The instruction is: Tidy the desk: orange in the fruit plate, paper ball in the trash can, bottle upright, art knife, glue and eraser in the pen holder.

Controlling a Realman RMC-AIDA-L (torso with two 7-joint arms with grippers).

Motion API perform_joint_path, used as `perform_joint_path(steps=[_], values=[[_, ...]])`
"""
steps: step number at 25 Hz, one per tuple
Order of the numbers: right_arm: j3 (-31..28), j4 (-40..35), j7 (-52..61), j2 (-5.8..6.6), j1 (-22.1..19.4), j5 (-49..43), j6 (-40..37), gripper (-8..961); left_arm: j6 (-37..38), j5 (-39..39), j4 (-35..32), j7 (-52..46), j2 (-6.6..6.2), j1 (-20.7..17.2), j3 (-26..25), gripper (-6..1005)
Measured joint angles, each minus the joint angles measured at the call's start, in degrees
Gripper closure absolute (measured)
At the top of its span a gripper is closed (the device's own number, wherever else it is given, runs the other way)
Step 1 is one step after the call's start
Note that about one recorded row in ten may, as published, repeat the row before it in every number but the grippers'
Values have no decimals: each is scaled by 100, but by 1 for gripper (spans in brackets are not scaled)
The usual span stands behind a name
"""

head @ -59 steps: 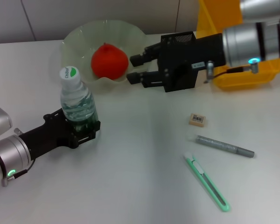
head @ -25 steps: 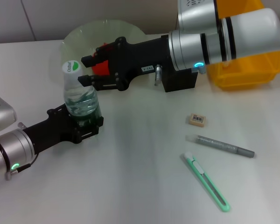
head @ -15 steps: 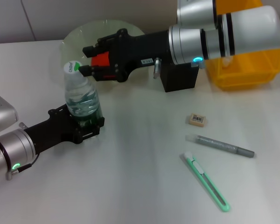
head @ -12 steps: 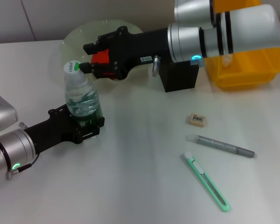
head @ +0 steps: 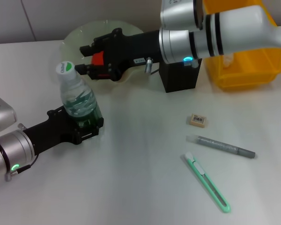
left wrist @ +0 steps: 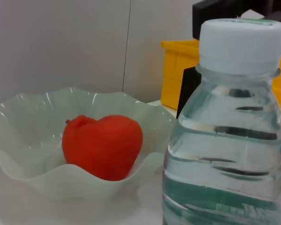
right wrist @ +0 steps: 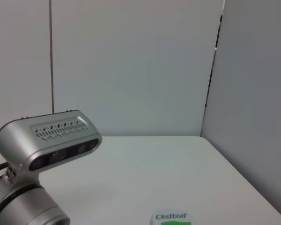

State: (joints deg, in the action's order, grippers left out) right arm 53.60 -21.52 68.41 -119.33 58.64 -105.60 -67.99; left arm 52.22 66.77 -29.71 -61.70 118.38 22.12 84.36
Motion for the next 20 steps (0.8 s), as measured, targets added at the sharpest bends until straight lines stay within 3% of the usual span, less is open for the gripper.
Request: perform_joint_path(steps=[20], values=[[159,176,-2,-27,8,341,-337,499,-10,9,90,0,11,56,-5,220]])
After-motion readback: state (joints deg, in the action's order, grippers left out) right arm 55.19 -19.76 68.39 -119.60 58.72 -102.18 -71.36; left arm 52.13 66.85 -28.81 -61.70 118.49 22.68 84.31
